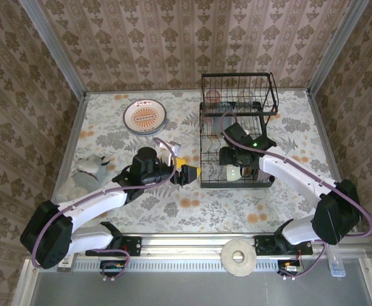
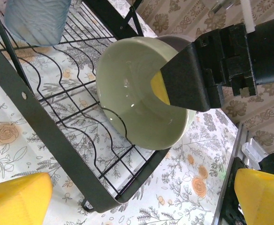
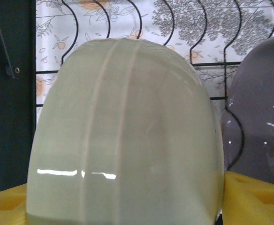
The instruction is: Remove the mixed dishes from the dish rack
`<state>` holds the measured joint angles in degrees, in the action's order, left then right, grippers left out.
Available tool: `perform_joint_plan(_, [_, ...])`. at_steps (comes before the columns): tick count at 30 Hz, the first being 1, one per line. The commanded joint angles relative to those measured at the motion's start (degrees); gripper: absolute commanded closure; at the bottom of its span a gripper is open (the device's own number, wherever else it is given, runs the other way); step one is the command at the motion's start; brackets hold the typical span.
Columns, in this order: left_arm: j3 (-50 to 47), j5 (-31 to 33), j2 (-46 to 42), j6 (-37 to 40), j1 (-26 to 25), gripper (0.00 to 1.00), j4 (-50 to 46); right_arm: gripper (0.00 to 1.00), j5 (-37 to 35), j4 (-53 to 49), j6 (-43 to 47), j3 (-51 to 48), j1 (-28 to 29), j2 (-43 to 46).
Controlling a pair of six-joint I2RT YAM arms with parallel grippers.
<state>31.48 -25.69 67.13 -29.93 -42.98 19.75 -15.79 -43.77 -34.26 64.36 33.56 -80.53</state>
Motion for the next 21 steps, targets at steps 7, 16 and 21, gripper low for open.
perform_joint_plan(7, [1.76,0.62,0.19,1.7,0.51,0.0,-1.38,1.0,-8.83,-0.67,0.94,5.16,3.26,1.17])
perform_joint_plan(16, [1.83,0.63,0.28,1.9,0.52,0.0,-1.47,1.0,-7.76,-0.45,1.36,5.25,3.35,1.17])
perform_joint_plan(21, [2.0,0.2,0.28,1.88,0.47,0.0,-1.59,0.86,-6.88,-0.18,1.91,5.69,3.35,1.17])
